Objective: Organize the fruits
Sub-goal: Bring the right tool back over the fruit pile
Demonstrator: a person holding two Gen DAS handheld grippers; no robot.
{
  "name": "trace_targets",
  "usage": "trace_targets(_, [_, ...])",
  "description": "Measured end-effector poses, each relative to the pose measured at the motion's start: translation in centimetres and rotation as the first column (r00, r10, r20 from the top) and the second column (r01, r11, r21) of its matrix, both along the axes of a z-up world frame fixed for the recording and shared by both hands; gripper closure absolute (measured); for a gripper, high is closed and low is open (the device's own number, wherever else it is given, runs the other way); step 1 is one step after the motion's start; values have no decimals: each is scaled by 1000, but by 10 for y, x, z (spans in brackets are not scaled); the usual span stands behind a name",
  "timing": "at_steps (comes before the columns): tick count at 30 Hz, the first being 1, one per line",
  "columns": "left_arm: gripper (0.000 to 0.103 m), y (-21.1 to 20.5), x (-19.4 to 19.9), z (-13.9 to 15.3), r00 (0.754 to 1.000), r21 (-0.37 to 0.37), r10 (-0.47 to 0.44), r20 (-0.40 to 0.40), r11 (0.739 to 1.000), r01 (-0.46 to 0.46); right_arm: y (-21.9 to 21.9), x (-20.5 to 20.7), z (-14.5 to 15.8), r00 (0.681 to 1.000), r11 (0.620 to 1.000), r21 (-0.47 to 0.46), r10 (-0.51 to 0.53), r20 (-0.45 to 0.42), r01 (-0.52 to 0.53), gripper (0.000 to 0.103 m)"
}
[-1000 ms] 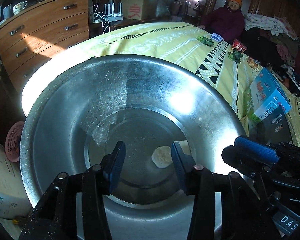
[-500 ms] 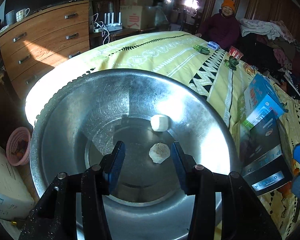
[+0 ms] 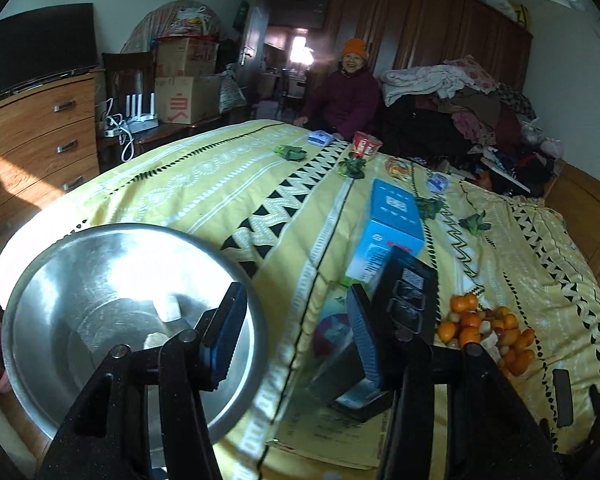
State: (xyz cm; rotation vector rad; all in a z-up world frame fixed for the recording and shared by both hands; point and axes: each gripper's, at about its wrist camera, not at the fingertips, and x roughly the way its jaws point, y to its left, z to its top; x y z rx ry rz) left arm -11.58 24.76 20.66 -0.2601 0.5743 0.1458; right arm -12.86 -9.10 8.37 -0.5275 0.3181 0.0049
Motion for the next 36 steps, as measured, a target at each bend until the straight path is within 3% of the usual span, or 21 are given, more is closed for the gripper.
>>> trace_targets(3, [50, -32, 11, 0, 998, 0, -64, -2, 998, 64, -37, 19, -30, 983, 995, 20, -98, -158, 102, 1])
trace_targets(4, [50, -44, 15, -1, 996, -2, -89, -3, 996, 89, -45, 23, -36, 979, 992, 11, -125, -163, 129, 3])
trace_targets(8, [50, -85, 27, -3, 984, 2, -176, -17, 984, 176, -43, 41, -38, 990, 993, -8, -118, -75, 118, 3])
trace_targets(13, [50, -122, 38, -8, 968, 9, -247, -39, 969, 247, -17, 46, -30, 998, 999, -28, 40, 50, -38, 3])
trace_targets(19, [50, -148, 44, -24, 950, -5, -303, -79, 953, 304, 16, 45, -60, 986, 975, -152, 165, -3, -164, 3])
trace_targets(21, [50, -153, 44, -29, 946, -8, -312, -91, 950, 312, 14, 39, -60, 981, 972, -134, 193, -13, -193, 2])
trace_targets(26, [50, -159, 40, -35, 941, -20, -324, -100, 946, 324, 3, 28, -66, 989, 984, -108, 135, -66, -142, 2])
trace_targets(34, [50, -161, 31, -25, 944, -7, -323, -73, 946, 323, -7, 25, -70, 987, 993, -39, 105, -121, -111, 1])
trace_targets(36, [43, -160, 31, -26, 944, -9, -321, -75, 947, 321, -7, 27, -71, 986, 992, -39, 111, -122, -117, 1])
